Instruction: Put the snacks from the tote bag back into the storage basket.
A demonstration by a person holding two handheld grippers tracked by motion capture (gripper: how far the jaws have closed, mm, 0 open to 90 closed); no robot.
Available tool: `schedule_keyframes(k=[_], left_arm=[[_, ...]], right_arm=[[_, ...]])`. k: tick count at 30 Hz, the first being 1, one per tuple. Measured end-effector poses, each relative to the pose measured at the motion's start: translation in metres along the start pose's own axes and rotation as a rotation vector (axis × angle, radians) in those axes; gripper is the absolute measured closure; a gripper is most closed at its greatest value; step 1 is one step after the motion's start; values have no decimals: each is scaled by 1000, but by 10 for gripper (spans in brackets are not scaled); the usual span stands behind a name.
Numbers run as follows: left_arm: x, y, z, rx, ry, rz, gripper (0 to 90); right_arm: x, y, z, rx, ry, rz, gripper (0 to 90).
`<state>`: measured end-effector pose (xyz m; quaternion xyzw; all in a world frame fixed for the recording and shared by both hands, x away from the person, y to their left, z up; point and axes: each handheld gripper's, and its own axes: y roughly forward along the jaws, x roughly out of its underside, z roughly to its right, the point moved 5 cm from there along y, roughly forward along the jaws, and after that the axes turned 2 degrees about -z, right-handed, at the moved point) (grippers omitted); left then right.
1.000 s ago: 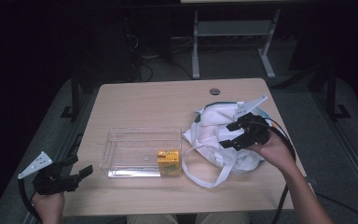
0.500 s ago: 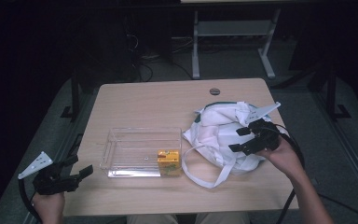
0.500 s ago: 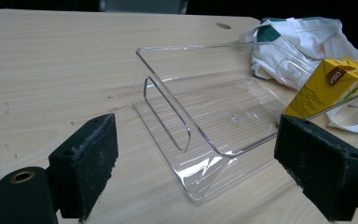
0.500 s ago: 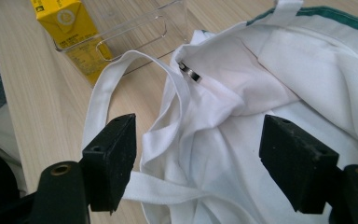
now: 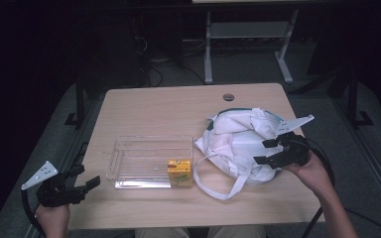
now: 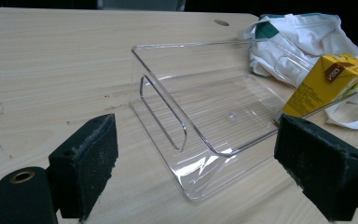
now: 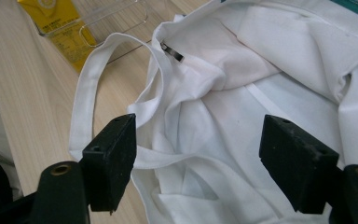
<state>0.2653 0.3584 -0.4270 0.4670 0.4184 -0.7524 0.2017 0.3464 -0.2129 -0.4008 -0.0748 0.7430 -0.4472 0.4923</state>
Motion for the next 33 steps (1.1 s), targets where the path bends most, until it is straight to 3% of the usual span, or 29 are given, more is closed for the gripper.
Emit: schedule_keyframes(k=[23,29,33], left_arm=[[0,3,6,38,17,-8,130],[1,4,7,41,43,-29,130],[1,4,7,43,36,-21,130]], right_arm=[[42,-9,4,34,67,23,269],[51,-10,4,40,62,39,268],[55,-12,2,43,69,43,268]])
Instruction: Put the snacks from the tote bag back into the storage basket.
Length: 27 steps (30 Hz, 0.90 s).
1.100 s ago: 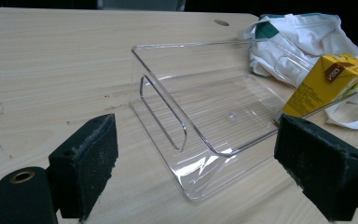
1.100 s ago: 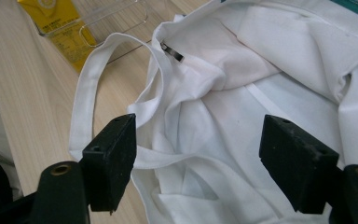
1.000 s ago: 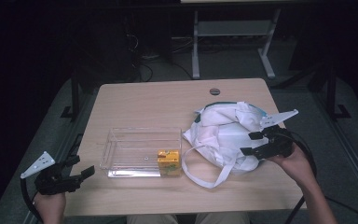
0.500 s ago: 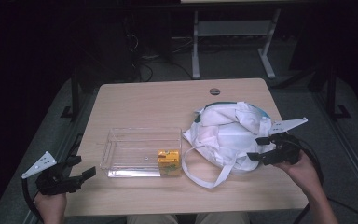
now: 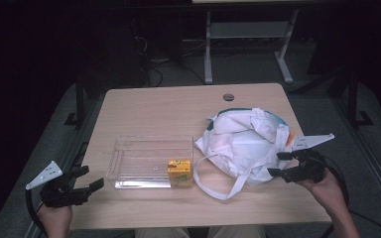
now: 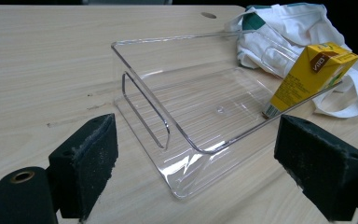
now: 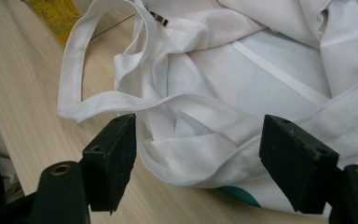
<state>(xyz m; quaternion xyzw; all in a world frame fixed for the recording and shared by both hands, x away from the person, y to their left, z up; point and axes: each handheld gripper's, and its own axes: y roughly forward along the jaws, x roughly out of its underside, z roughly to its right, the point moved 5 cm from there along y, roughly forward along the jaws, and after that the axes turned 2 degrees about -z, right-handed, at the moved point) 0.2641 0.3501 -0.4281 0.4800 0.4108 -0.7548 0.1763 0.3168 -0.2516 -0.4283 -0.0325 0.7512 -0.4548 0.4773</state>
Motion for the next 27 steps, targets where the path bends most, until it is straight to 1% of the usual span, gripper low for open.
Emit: schedule_keyframes(k=[1,4,7,11,12,15,18,19,21,25,26,27], left_arm=[[0,0,0,0,0,1,130],[0,0,0,-1,3,-3,130],[-1,0,0,0,1,2,130],[0,0,0,-2,2,1,130],[0,1,0,-1,0,1,130],[0,1,1,-1,6,-5,130],[0,1,1,0,6,-4,130],[0,1,1,0,6,-4,130],[0,2,2,2,5,-2,130],[0,3,2,4,7,-6,130],[0,3,2,5,7,-5,131],[0,3,2,5,7,-5,130]], right_arm=[[1,0,0,1,-7,3,268],[3,0,0,2,-6,6,267],[8,0,0,3,6,6,267],[12,1,-2,3,8,12,268],[13,1,-3,2,16,13,270],[16,2,-5,0,7,19,269],[19,2,-7,11,2,12,269],[20,1,-8,23,-3,12,268],[21,-2,-11,16,8,31,267],[25,-3,-14,35,-3,35,253],[26,-4,-15,43,-4,39,253],[27,-3,-16,41,-2,51,253]])
